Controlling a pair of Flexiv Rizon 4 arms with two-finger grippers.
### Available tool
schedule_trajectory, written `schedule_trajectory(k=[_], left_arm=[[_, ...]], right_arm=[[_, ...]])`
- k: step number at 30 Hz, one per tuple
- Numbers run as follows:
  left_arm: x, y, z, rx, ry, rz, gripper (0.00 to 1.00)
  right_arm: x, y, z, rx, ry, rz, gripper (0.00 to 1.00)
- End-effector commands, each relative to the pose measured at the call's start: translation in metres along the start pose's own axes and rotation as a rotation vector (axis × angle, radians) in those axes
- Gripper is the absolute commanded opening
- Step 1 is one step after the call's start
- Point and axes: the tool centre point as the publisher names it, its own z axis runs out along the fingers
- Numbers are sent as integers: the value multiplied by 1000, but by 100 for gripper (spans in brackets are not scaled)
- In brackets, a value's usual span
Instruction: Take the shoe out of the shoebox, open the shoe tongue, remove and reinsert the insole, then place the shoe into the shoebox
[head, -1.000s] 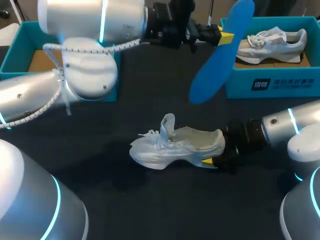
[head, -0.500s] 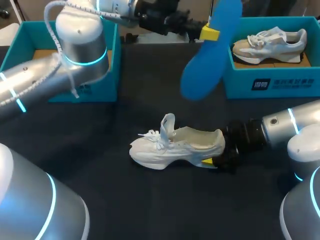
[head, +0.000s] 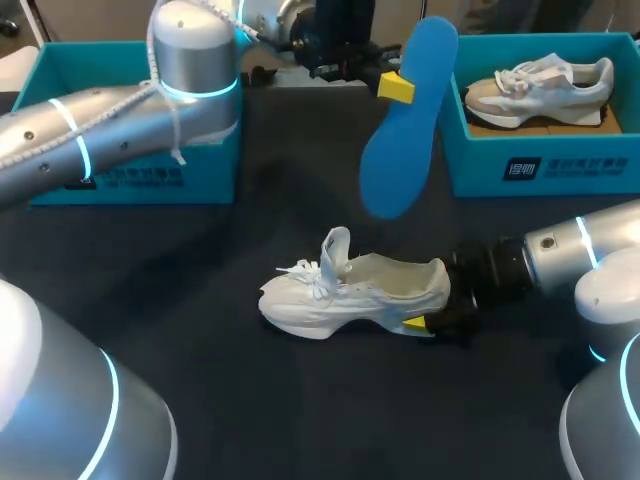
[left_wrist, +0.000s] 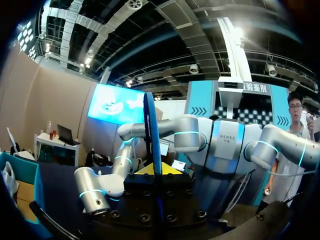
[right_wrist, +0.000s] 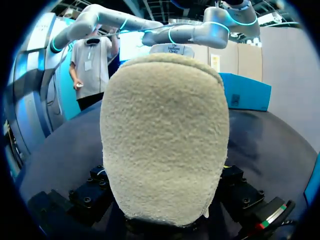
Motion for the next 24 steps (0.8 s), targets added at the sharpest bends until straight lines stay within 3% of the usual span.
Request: schedule_trajectory(k=[1, 14, 17, 24], left_arm=[[-3, 0, -1, -1, 57, 1, 0], [-3, 0, -1, -1, 57, 1, 0], [17, -2, 4, 43, 30, -20, 0], [36, -18, 1, 122, -95, -63, 0]], right_arm=[[0, -3, 4, 3, -2, 0, 0], [0, -3, 4, 3, -2, 0, 0], [0, -3, 4, 3, -2, 0, 0], [0, -3, 4, 3, -2, 0, 0]])
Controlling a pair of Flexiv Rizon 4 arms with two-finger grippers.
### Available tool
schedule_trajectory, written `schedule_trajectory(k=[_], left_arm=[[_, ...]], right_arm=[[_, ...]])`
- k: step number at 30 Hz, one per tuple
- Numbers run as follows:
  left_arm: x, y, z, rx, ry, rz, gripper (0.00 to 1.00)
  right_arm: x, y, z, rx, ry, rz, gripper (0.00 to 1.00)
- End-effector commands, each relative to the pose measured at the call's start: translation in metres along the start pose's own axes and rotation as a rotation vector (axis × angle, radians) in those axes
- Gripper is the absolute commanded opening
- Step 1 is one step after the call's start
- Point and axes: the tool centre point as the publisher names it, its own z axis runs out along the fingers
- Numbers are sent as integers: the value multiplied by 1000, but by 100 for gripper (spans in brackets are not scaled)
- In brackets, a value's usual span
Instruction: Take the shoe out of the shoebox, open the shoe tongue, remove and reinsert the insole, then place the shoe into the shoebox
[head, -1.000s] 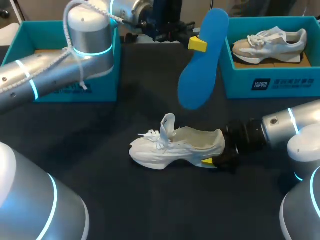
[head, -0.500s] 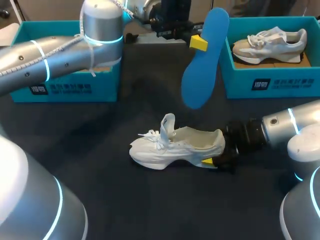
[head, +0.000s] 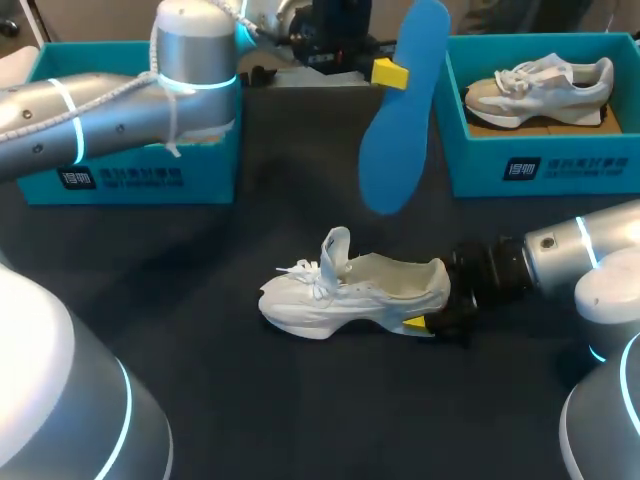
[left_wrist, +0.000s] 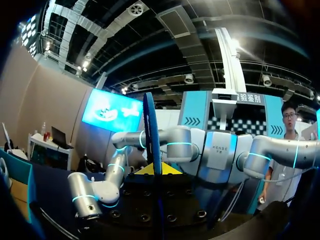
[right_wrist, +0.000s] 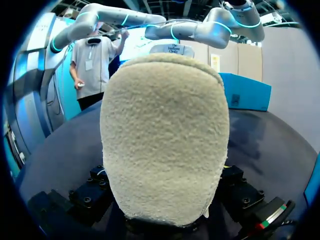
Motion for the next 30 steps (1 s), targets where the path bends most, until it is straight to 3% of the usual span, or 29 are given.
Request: schedule_trajectory(k=[1, 14, 22, 25, 30], left_arm=[[25, 1, 9, 29, -149, -24, 0], [62, -2, 19, 79, -401, -165, 0], [72, -4, 32, 116, -531, -145, 0], [78, -4, 33, 168, -544, -155, 0], [78, -4, 33, 168, -544, -155, 0]], right_arm=[[0, -3, 4, 3, -2, 0, 0], [0, -3, 4, 3, -2, 0, 0], [0, -3, 4, 3, -2, 0, 0], [0, -3, 4, 3, -2, 0, 0], [0, -3, 4, 3, -2, 0, 0]])
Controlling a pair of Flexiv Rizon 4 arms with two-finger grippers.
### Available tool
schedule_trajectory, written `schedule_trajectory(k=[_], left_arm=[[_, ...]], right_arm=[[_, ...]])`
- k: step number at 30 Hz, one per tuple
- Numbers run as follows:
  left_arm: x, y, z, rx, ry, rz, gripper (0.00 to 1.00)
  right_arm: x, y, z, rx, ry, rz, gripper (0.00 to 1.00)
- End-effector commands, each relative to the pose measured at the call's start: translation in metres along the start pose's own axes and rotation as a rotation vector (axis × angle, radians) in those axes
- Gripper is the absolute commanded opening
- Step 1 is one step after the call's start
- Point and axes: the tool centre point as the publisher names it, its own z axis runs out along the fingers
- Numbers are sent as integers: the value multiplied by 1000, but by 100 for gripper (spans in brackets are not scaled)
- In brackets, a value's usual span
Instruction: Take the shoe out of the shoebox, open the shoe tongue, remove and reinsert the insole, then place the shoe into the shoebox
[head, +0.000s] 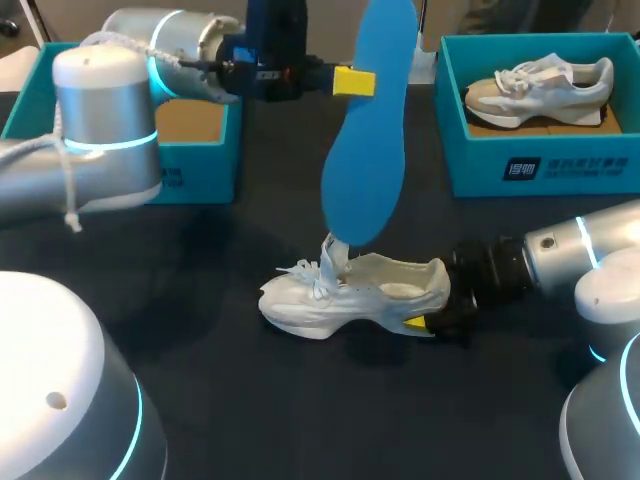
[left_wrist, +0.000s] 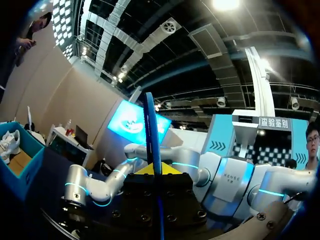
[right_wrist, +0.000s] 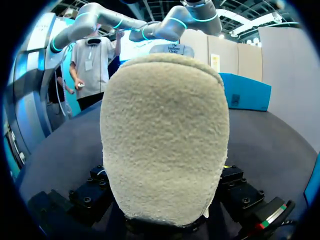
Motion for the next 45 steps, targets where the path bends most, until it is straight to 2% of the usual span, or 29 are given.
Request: schedule_trajectory(k=[1, 11, 14, 21, 26, 34, 40, 45], left_arm=[[7, 4, 1, 13, -247, 2, 0], [7, 4, 1, 13, -247, 2, 0], [12, 3, 9, 18, -345, 66, 0], [18, -1, 31, 25, -465, 97, 0], [19, -9, 39, 56, -495, 55, 0], [26, -11, 45, 54, -537, -40, 0], [26, -9, 44, 100, -583, -155, 0], [24, -6, 41, 148, -579, -229, 0]], right_arm=[[0, -3, 4, 3, -2, 0, 0], [0, -3, 4, 3, -2, 0, 0], [0, -3, 4, 3, -2, 0, 0], [0, -3, 4, 3, -2, 0, 0], [0, -3, 4, 3, -2, 0, 0], [0, -3, 4, 3, -2, 0, 0], [0, -3, 4, 3, -2, 0, 0], [0, -3, 4, 3, -2, 0, 0]])
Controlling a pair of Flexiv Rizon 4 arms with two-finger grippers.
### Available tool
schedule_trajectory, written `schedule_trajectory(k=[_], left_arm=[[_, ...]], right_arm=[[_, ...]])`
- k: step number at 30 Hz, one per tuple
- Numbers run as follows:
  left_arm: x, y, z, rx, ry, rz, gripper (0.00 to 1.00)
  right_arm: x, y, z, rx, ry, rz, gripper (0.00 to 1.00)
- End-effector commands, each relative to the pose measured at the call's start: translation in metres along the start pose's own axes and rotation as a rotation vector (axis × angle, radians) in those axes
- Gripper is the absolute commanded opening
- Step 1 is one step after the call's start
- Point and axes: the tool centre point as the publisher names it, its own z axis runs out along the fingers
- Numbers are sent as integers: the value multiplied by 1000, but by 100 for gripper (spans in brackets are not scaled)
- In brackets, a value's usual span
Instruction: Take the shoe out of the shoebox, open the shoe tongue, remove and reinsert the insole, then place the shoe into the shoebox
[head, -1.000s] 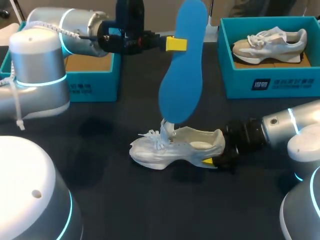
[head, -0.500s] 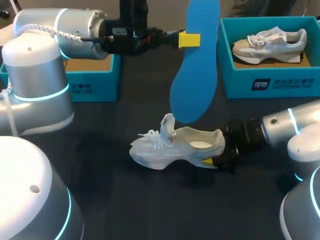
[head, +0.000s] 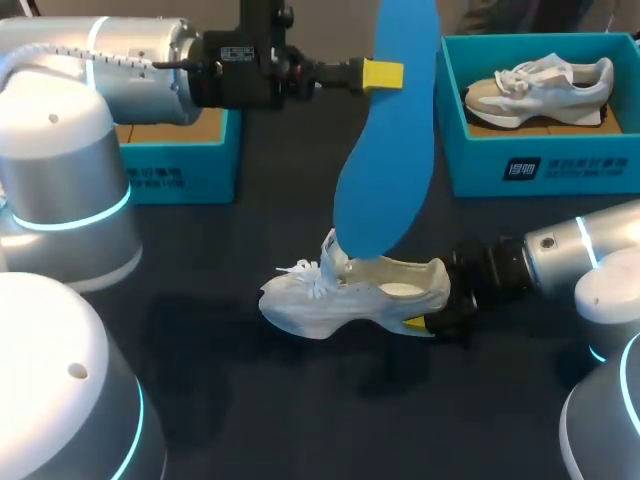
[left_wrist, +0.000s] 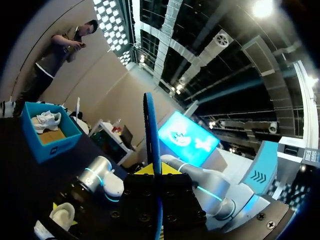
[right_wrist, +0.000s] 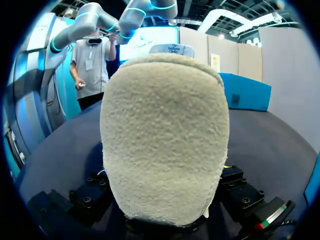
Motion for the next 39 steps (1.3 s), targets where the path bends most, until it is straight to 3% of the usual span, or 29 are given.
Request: schedule_trajectory(k=[1, 11, 39], left_arm=[[2, 8, -2, 15, -72, -34, 0], [-3, 16, -7, 11, 15, -92, 0], [0, 21, -8, 0, 36, -93, 0]], right_arm=[[0, -3, 4, 3, -2, 0, 0], [0, -3, 4, 3, -2, 0, 0], [0, -3, 4, 3, -2, 0, 0]])
